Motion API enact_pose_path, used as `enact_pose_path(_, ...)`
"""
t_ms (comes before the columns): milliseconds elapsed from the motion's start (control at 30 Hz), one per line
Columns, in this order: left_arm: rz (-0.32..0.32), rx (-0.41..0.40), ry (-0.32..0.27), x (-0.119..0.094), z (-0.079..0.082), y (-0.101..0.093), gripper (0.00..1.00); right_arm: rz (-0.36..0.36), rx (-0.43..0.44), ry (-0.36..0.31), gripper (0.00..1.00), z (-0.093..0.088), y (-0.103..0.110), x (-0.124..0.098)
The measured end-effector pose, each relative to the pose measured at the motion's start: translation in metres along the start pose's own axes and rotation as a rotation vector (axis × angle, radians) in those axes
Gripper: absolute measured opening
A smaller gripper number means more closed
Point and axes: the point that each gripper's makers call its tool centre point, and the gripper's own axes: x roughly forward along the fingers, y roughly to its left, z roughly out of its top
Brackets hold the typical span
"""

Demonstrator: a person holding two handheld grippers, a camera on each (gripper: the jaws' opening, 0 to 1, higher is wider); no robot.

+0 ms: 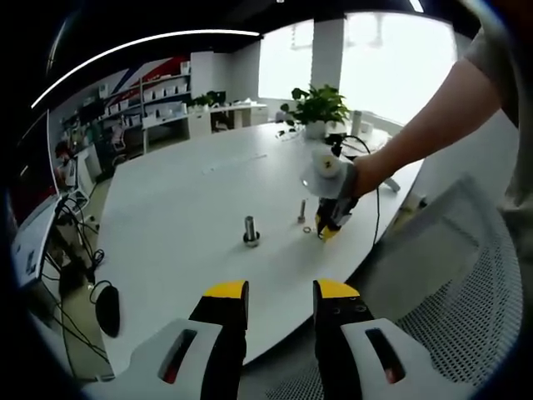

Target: Place the washer onto the threaded stud by aligning its center hole with the stud, sliding it down to the base, and recovering from edge contact or off-axis alignment until the washer reaches the visible bottom stop.

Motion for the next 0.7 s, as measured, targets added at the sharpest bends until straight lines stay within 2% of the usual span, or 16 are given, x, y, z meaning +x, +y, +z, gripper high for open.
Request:
enact_pose_path(167,0.001,0.0,0.003,0.0001,-0.0005,0.0002,0.29,-0.02,0.028,0.014,0.14,-0.0006,0.0006,-0.001)
enact_pose_path(233,0.002,0.0,0.004,0.0,-0.0006,0.0004,0.29,-0.036,0.047,-0.01,0.14,-0.001,0.0001,-0.001)
enact_pose_path(333,0.001,0.002,0.006,0.0001,-0.0009,0.0002,0.29,-0.059,0.067,-0.085,0.14,-0.0014,0.0012,-0.0022)
enact_pose_path(500,-0.003,0.005,0.006,0.0003,-0.0009,-0.0004,0.29,-0.06,0.135,-0.157,0.14,-0.002,-0.0006,-0.0023)
enact_pose_path(700,-0.005,0.006,0.011,0.0004,-0.0021,-0.0007,0.29,-0.078,0.14,-0.173,0.14,-0.0045,-0.0008,-0.0034)
